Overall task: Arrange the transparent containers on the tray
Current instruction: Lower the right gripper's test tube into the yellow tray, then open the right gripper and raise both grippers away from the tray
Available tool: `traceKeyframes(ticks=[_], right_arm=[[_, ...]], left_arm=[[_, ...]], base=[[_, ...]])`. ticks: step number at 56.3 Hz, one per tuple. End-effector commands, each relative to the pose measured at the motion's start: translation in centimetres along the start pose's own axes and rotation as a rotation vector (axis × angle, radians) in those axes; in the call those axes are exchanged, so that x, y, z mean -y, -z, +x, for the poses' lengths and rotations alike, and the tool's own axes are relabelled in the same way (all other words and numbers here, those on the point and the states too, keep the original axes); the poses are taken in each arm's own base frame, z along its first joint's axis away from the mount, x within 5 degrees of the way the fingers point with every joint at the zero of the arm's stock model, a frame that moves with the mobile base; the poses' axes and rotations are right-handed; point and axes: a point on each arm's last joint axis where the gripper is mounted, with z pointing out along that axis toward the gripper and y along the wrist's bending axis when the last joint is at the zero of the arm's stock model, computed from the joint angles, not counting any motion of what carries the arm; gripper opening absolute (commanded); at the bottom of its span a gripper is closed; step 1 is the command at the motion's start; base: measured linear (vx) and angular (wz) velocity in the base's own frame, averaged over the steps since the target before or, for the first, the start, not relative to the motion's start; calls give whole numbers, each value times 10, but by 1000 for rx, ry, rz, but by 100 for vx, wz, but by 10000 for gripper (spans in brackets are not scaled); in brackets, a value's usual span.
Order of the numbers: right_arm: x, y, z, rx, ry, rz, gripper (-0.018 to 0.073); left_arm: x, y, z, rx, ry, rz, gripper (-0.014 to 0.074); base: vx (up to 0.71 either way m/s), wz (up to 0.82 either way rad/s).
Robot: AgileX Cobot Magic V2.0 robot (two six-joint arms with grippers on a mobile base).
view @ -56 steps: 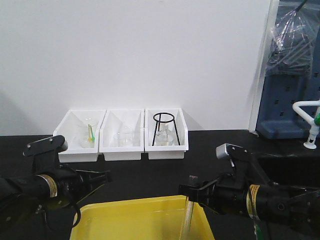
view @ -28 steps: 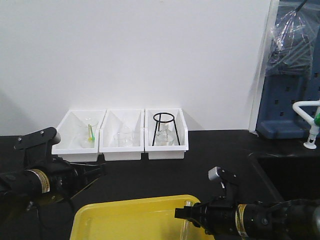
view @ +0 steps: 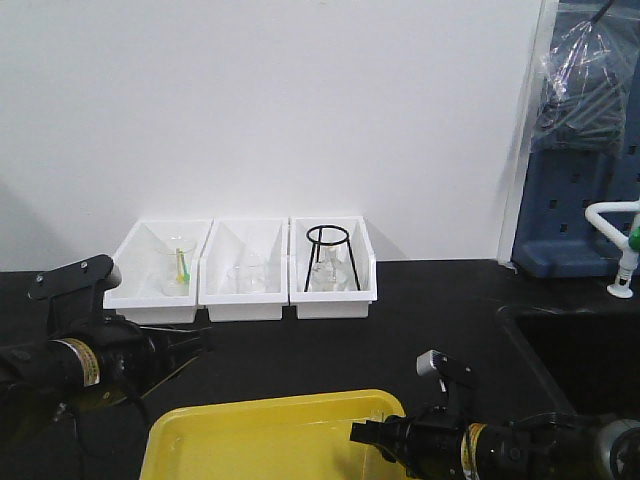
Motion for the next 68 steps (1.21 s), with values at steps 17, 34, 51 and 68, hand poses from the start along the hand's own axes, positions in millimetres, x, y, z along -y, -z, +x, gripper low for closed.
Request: traceKeyframes(ticks=[17, 34, 51, 68], right_arm=[[-10, 4, -15, 69, 105, -40, 614], [-36, 24, -35, 158, 236, -120, 465], [-99, 110, -80, 317, 559, 67, -14], [-160, 203, -81, 396, 754, 132, -13]], left_arm=[[14, 17, -18, 104, 0, 88, 391], [11, 17, -16, 83, -43, 61, 344], [-2, 25, -4, -86, -422, -81, -9], [4, 62, 7, -166, -590, -16, -8]], base=[[0, 0], [0, 0], [0, 0], [0, 0]])
